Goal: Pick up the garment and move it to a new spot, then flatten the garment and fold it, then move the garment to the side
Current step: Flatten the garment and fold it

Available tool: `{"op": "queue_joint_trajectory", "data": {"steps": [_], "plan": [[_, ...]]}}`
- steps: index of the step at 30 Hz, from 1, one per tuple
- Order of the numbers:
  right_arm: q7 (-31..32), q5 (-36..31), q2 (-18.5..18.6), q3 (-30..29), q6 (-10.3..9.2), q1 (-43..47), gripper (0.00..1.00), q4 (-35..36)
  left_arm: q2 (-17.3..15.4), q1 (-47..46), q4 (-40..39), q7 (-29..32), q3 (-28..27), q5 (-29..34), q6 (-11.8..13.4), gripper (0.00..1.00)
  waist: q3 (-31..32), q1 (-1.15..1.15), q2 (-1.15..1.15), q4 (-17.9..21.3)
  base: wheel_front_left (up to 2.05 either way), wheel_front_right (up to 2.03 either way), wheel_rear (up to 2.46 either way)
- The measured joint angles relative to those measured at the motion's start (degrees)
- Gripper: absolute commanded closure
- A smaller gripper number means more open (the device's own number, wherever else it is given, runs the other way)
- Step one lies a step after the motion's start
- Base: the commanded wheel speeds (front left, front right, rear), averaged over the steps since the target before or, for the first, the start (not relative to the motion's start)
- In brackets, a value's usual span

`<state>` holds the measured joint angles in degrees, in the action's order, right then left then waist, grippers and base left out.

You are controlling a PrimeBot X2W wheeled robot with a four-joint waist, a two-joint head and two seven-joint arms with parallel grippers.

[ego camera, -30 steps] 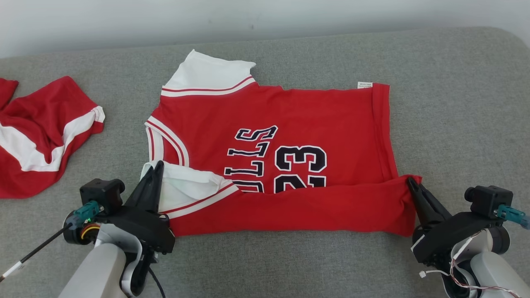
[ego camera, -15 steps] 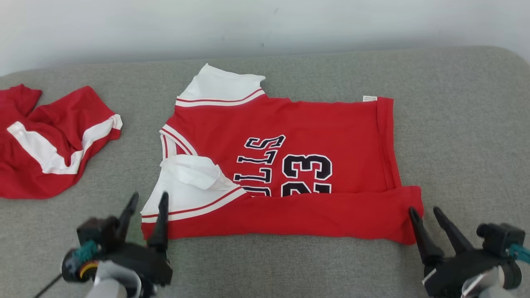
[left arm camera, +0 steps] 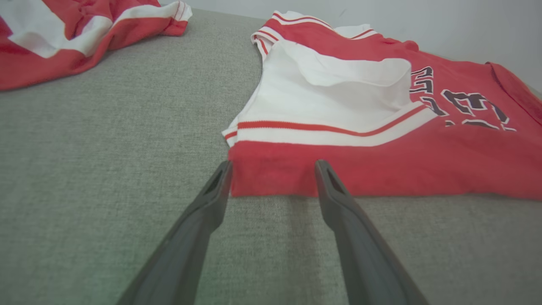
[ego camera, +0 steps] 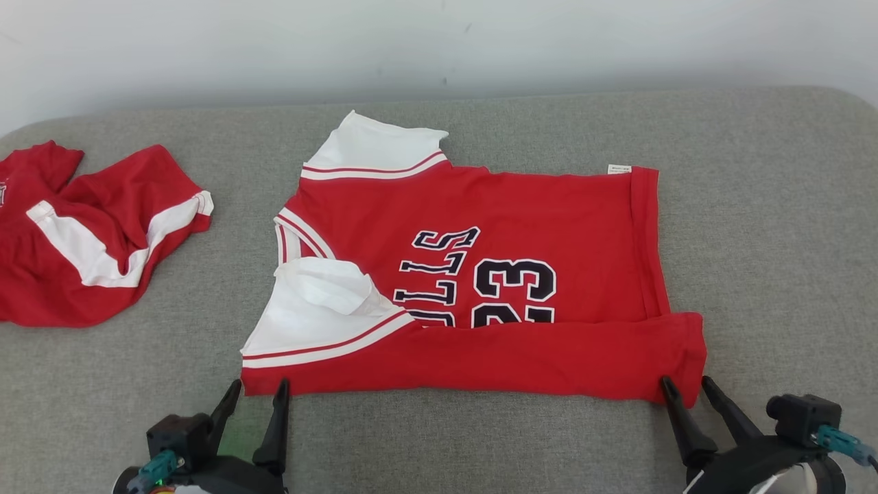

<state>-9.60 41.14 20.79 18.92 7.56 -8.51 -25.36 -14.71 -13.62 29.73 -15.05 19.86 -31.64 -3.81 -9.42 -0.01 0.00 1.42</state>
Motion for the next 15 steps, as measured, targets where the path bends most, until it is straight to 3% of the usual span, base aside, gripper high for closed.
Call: {"op": "queue_joint_trajectory", "data": {"steps": [6, 7, 8, 9, 10, 11, 15], "plan": [[0.51, -0.46, -2.0, 0.7, 0.0, -3.25, 0.0, -4.17, 0.23, -3.62, 4.5, 0.1, 0.26, 0.25, 0.26, 0.0, -1.24, 0.0, 0.0, 0.34, 0.0, 0.0, 0.0], [0.51, -0.49, -2.38, 1.05, 0.0, -3.69, 0.04, -4.75, 0.32, -4.3, 5.57, 0.12, 0.41, 0.32, 0.2, 0.0, -1.46, 0.0, 0.0, 0.37, 0.0, 0.0, 0.0], [0.48, -0.49, -2.76, 1.52, 0.0, -4.16, 0.65, -5.15, 0.52, -4.97, 6.41, 0.22, 0.6, 0.3, -0.15, 0.0, -1.66, 0.0, 0.0, 0.4, 0.0, 0.0, 0.0], [0.35, -0.48, -3.03, 1.91, 0.0, -4.57, 1.0, -5.49, 0.77, -5.54, 7.23, 0.26, 0.71, 0.21, -0.34, 0.58, -1.83, 0.0, 0.0, 0.41, 0.0, 0.0, 0.0], [-0.03, -0.47, -3.22, 2.22, 0.0, -4.94, 1.0, -5.76, 1.04, -6.04, 7.82, 0.25, 0.82, 0.07, -0.74, 0.82, -1.95, 0.0, 0.0, 0.41, 0.0, 0.0, 0.0], [-0.15, -0.45, -3.31, 2.52, 0.0, -5.25, 1.0, -6.19, 1.23, -6.45, 8.36, 0.25, 0.85, -0.13, -0.82, 1.0, -2.0, 0.0, 0.0, 0.4, 0.0, 0.0, 0.0], [-1.59, -0.3, -3.23, 3.5, 0.0, -5.55, 1.0, -7.32, 1.85, -6.75, 9.67, 0.18, 0.96, -0.49, -1.75, 1.0, -1.44, 0.01, 0.0, 0.21, 0.0, 0.0, 0.0]]}}
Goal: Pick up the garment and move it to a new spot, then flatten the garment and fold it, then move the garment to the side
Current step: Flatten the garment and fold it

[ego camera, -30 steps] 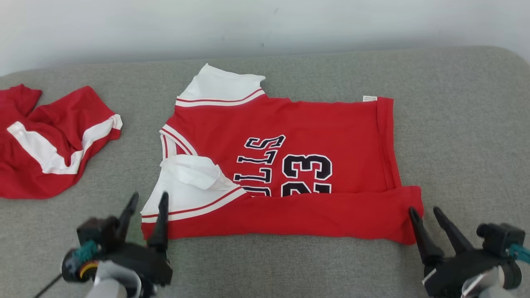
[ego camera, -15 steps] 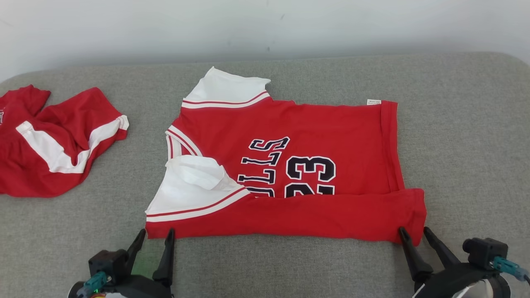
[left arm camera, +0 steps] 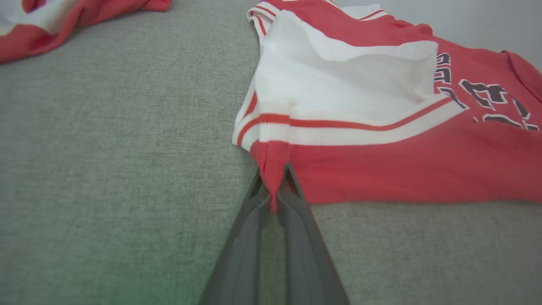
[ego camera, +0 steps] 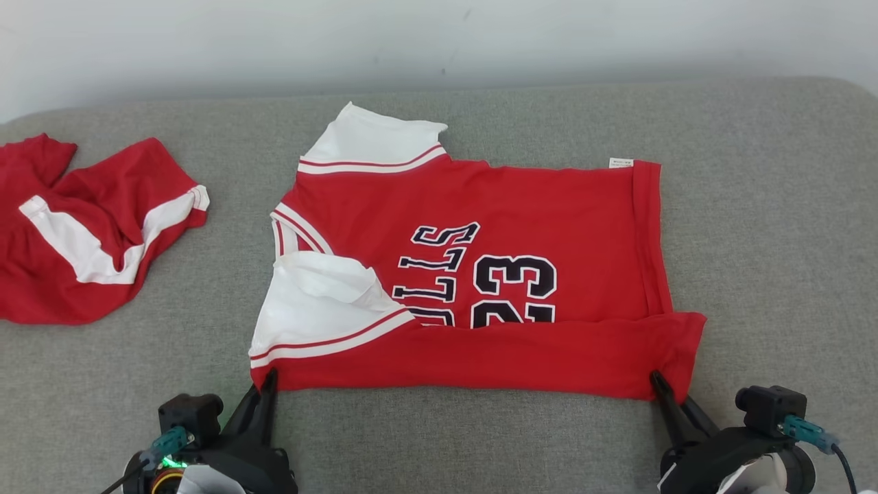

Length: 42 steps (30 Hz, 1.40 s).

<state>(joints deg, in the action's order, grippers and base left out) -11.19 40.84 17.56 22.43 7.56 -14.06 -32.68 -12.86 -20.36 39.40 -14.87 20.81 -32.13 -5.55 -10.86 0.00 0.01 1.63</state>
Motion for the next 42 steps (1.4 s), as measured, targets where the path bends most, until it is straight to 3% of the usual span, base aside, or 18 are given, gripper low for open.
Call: {"op": "queue_joint_trajectory", "data": {"steps": [10, 24, 25, 26, 27, 38, 42], "plan": [[-1.35, 1.62, 3.22, -0.66, 0.0, 4.08, 1.0, 2.76, 1.22, 6.66, -6.22, -0.16, -1.45, 0.04, 0.15, 1.0, 4.18, 0.0, 0.0, -0.85, 0.0, 0.0, 0.0], [4.65, 0.3, 5.28, -8.1, 0.0, 17.28, 1.0, 11.56, 3.71, 20.04, -14.94, -0.18, -0.65, 0.33, 2.54, 1.0, 7.38, -0.01, -0.01, -2.21, 0.0, 0.0, 0.0], [4.79, -0.18, 4.99, -8.6, 0.0, 17.63, 0.66, 12.05, 3.83, 20.2, -14.99, -0.18, -0.84, 0.29, 2.57, 1.0, 7.43, -0.01, -0.01, -2.31, 0.0, 0.0, 0.0], [5.24, -0.77, 4.11, -9.69, 0.0, 18.0, 0.0, 12.81, 3.83, 20.39, -15.12, -0.16, -0.93, 0.86, 3.11, 0.24, 7.53, 0.0, -0.01, -2.43, 0.0, 0.0, 0.0], [5.33, -1.38, 3.71, -10.17, 0.0, 18.13, 0.0, 13.21, 3.82, 20.39, -15.36, -0.18, -1.23, 1.25, 3.3, 0.0, 7.58, 0.0, -0.01, -2.48, 0.0, 0.0, 0.0], [0.64, -6.77, 0.8, -16.37, 0.0, 17.92, 0.0, 20.27, 3.78, 20.33, -23.95, -0.18, -10.28, 8.79, 6.13, 0.0, 8.76, -0.01, -0.01, -2.24, 0.0, 0.0, 0.0], [-1.52, -8.01, -0.03, -17.34, 0.0, 17.09, 0.0, 22.95, 4.67, 20.02, -27.81, -0.18, -14.05, 11.7, 6.0, 0.0, 9.34, 0.0, -0.01, -2.1, 0.0, 0.0, 0.0]]}}
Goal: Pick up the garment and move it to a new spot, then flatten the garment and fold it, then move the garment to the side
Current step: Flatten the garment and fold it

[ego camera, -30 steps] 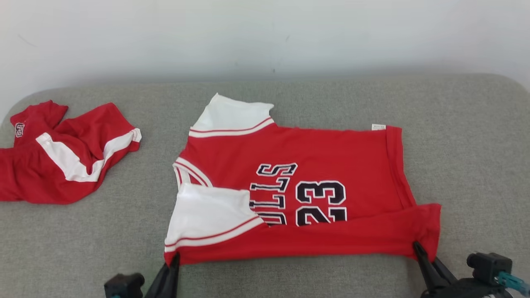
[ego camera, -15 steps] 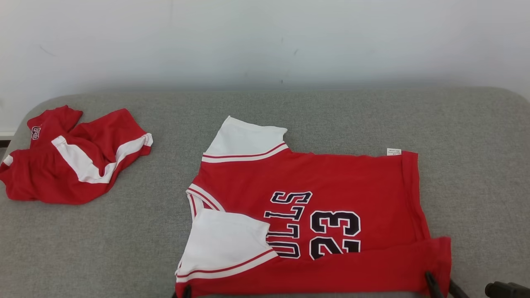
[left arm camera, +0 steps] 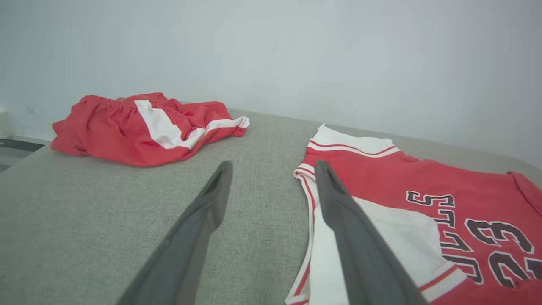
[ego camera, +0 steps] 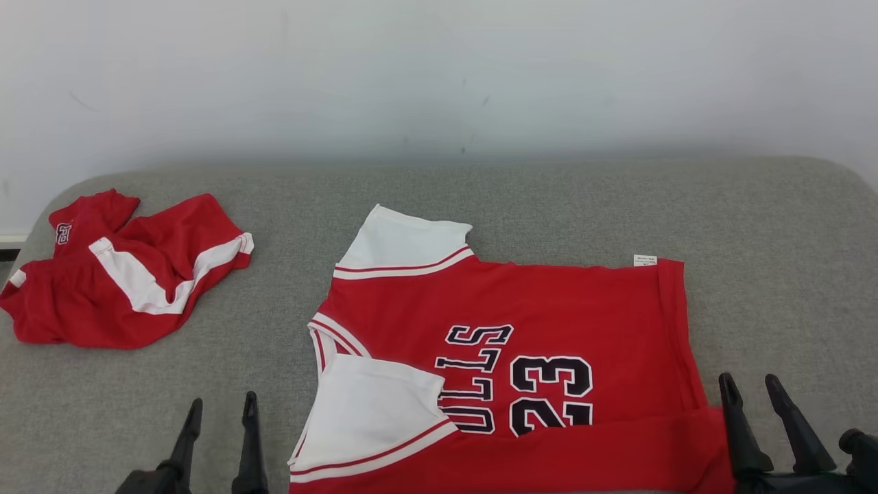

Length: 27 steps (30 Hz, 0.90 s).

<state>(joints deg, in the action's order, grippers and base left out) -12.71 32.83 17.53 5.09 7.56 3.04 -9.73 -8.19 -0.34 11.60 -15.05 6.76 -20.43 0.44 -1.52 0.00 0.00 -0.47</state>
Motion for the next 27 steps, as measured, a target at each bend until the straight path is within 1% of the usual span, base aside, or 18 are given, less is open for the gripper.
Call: {"op": "queue_joint_trajectory", "data": {"steps": [3, 7, 12, 15, 18, 19, 21, 27], "plan": [[-1.0, -2.05, -0.9, -0.14, 0.0, -0.2, 0.0, 1.87, 0.69, -0.26, -1.54, 0.0, -1.76, 2.24, -0.56, 0.0, 0.49, 0.0, 0.0, 0.2, 0.0, 0.0, 0.0], [-1.79, -5.35, -2.8, -1.1, 0.0, -0.38, 0.0, 3.65, 1.11, -1.09, -2.45, 0.0, -3.8, 3.85, -2.45, 0.0, 1.1, 0.0, 0.0, 0.51, 0.0, 0.0, 0.0], [-2.07, -9.22, -4.56, -1.24, 0.0, -0.41, 0.0, 4.44, 1.48, -1.14, -3.38, 0.0, -5.32, 6.9, -3.08, 0.0, 1.43, 0.0, 0.0, 0.92, 0.0, 0.0, 0.0], [-2.19, -10.23, -5.06, -1.16, 0.0, -0.42, 0.0, 4.31, 1.44, -1.08, -3.67, 0.0, -5.72, 7.95, -3.49, 0.0, 1.47, 0.0, 0.0, 1.03, 0.0, 0.0, 0.0], [-2.21, -12.13, -6.16, -1.19, 0.0, -0.69, 0.0, 4.13, 1.38, -0.6, -3.82, 0.0, -6.5, 9.11, -4.59, 0.0, 1.39, 0.0, 0.0, 0.99, 0.0, 0.0, 0.0], [-2.21, -12.13, -6.16, -1.19, 0.0, -0.69, 0.0, 4.13, 1.38, -0.6, -3.82, 0.0, -6.5, 9.11, -4.59, 0.0, 1.39, 0.0, 0.0, 0.99, 0.0, 0.0, 0.0], [-2.22, -12.78, -6.89, -1.32, 0.0, -0.78, 0.0, 4.2, 1.23, -0.2, -3.96, 0.0, -6.23, 9.88, -5.54, 0.0, 1.37, 0.01, 0.0, 0.89, 0.0, 0.0, 0.0], [-2.26, -13.81, -8.42, -1.89, 0.0, -0.52, 0.0, 4.2, 0.51, 1.21, -3.25, 0.0, -6.32, 9.79, -7.03, 0.0, 1.25, 0.01, 0.0, 0.44, 0.0, 0.0, 0.0]]}}
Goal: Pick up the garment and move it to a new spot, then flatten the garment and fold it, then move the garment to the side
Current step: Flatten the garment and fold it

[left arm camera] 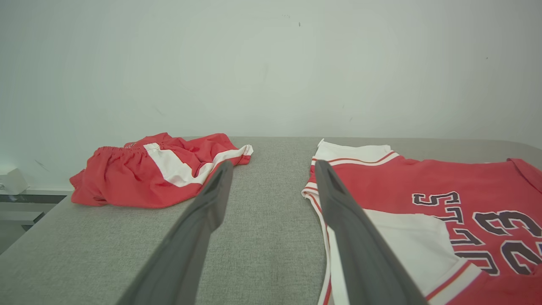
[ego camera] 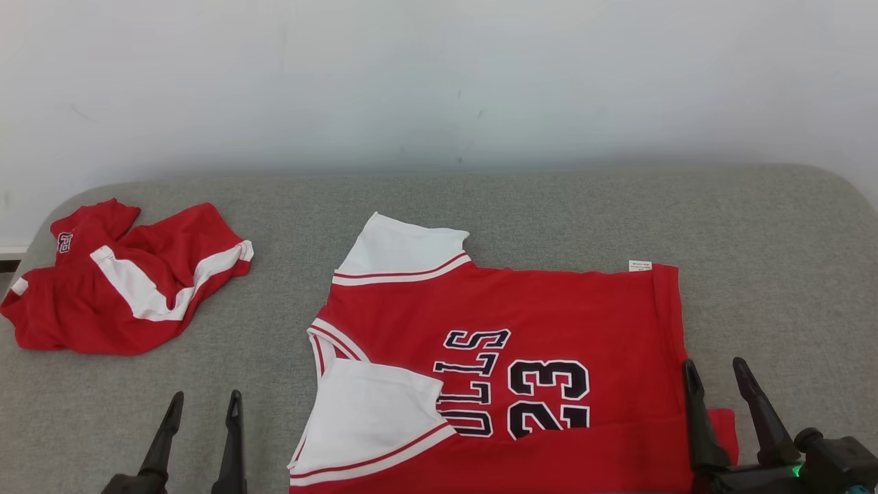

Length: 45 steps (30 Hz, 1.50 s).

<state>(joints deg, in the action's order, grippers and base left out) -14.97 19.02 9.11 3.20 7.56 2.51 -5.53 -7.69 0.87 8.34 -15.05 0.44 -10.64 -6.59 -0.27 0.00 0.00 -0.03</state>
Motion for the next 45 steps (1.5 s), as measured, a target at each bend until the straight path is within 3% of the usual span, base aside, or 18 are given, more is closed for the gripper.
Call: {"op": "queue_joint_trajectory", "data": {"steps": [24, 29, 33, 45], "plan": [[-0.01, 0.62, -2.01, -1.18, 0.0, 1.64, 0.0, -1.9, 2.21, 2.1, 2.27, 0.0, -1.94, 0.41, -0.82, 0.0, 0.02, 0.0, 0.0, -0.61, 0.0, 0.0, 0.0], [-0.02, 2.35, -1.51, -2.02, 0.0, -1.45, 0.0, -4.71, -0.26, -1.74, 3.28, 0.0, 0.09, 0.76, -0.9, 0.0, -1.32, 0.0, 0.0, -0.18, 0.0, 0.0, 0.0], [0.57, 2.32, 0.96, -1.71, 0.0, -6.59, 0.0, -7.5, -2.76, -7.88, 5.56, 0.03, 2.33, -0.22, -0.92, 0.0, -3.1, 0.0, 0.0, 0.27, 0.0, 0.0, 0.0], [8.5, 4.16, 5.47, 0.15, 0.0, -26.94, 0.0, -18.49, -12.43, -35.43, 13.32, 9.28, 14.5, -9.47, -0.97, 0.0, -12.47, 0.01, 0.01, 1.89, 0.0, 0.0, 0.0]]}}
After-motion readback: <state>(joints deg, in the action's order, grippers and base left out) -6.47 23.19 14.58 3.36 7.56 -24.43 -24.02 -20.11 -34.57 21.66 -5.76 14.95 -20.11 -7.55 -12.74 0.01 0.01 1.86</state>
